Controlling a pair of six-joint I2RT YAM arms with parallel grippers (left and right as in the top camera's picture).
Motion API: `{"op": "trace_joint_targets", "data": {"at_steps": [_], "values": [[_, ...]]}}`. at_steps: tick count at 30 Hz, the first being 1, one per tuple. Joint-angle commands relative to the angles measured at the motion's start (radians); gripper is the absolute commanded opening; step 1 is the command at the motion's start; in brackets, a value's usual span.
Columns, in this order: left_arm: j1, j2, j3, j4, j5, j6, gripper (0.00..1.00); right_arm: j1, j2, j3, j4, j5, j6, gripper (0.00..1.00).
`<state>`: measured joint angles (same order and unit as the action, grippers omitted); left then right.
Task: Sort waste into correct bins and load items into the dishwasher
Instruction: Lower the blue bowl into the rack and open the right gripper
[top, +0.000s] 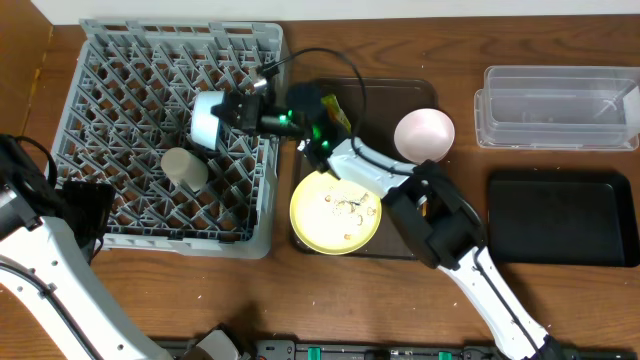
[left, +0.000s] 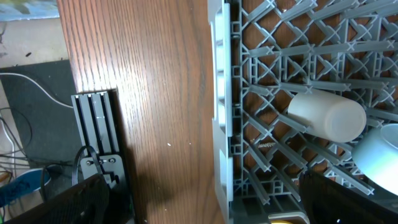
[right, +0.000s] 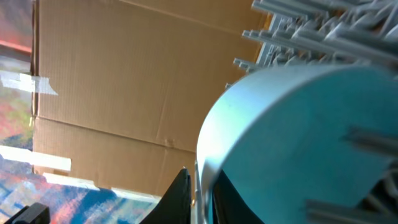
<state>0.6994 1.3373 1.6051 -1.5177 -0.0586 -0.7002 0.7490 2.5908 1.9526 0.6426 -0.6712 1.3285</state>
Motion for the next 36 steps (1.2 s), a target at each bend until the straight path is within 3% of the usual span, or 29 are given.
{"op": "trace_joint_targets", "data": {"at_steps": [1,6,8,9,15,20,24,29,36], "values": [[0.005,0.002,0.003,-0.003,-0.008,-0.005,0.98,-0.048,-0.069,0.003,-0.207,-0.006,-0.172,0.18],[0.004,0.002,0.003,0.000,-0.008,-0.005,0.98,-0.099,-0.314,0.004,-0.765,0.304,-0.500,0.26],[0.004,0.002,0.003,0.000,-0.008,-0.005,0.98,-0.109,-0.422,0.004,-0.907,0.462,-0.568,0.33],[0.005,0.002,0.003,0.000,-0.008,-0.005,0.98,-0.110,-0.477,0.003,-0.939,0.497,-0.623,0.31],[0.004,0.002,0.003,0.000,-0.008,-0.005,0.98,-0.051,-0.502,0.003,-0.923,0.483,-0.657,0.01],[0.004,0.002,0.003,0.001,-0.008,-0.005,0.98,0.065,-0.403,0.003,-0.816,0.488,-0.756,0.01],[0.004,0.002,0.003,0.001,-0.008,-0.005,0.98,0.142,-0.284,0.003,-0.616,0.491,-0.742,0.01],[0.004,0.002,0.003,0.001,-0.008,-0.005,0.98,0.171,-0.198,0.003,-0.482,0.496,-0.695,0.01],[0.004,0.002,0.003,0.001,-0.008,-0.006,0.98,0.171,-0.152,0.003,-0.598,0.649,-0.630,0.02]]}}
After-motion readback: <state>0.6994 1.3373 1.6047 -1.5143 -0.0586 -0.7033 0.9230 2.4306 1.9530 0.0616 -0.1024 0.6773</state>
